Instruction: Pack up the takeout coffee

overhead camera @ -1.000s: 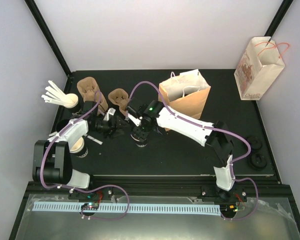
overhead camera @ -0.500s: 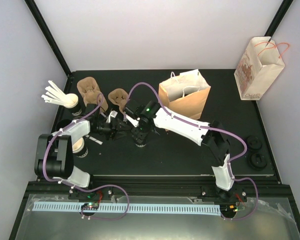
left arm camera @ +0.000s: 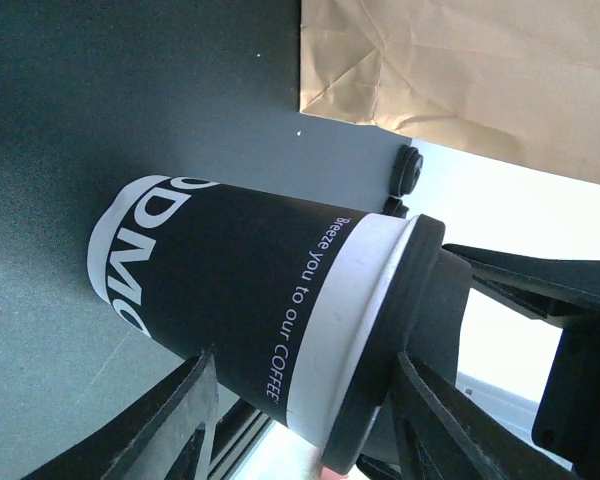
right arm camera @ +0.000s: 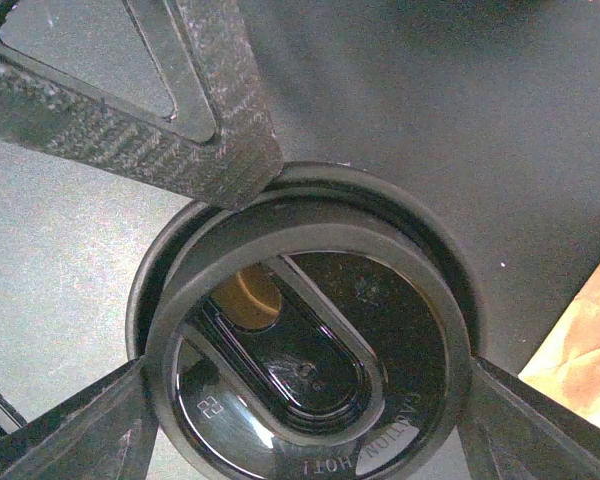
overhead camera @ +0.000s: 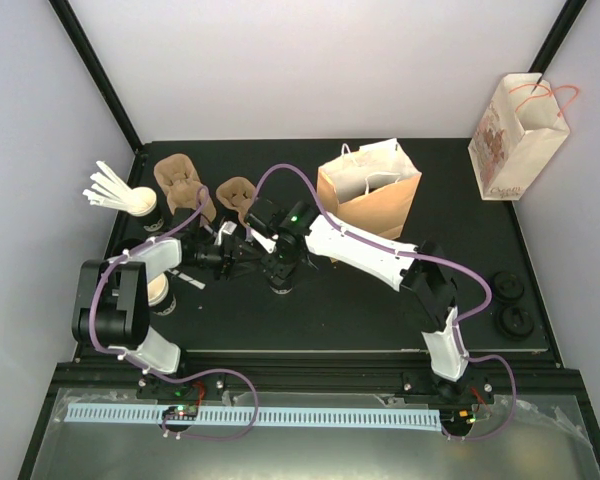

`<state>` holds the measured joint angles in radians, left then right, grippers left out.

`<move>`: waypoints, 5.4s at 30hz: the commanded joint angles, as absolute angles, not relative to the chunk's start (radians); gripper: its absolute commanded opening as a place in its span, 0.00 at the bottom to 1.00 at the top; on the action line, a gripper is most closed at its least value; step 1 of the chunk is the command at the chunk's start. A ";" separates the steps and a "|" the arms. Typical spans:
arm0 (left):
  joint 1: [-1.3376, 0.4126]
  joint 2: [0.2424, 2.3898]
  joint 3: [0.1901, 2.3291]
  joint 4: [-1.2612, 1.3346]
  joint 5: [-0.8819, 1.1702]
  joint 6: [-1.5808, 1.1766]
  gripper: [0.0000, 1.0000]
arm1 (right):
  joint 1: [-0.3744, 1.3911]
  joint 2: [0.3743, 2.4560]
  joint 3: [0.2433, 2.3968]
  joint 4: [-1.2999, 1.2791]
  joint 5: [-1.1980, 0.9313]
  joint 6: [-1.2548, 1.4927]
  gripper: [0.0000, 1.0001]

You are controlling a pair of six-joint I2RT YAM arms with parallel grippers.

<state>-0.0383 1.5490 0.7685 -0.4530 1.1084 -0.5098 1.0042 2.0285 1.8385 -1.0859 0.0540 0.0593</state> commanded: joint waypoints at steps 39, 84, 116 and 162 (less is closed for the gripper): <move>-0.048 1.721 0.825 -0.669 0.931 -0.304 0.45 | 1.008 2.110 1.793 -1.146 -0.100 0.087 0.76; -0.116 1.596 0.923 -0.479 1.158 -0.410 0.69 | 0.966 1.986 1.896 -1.191 0.113 0.201 0.79; -0.182 1.559 0.947 -0.517 1.149 -0.353 0.77 | 0.936 1.851 1.667 -1.036 0.112 0.243 1.00; -0.490 1.592 1.245 -0.830 0.575 -0.323 0.35 | 0.577 1.326 0.654 0.091 -0.569 0.946 0.37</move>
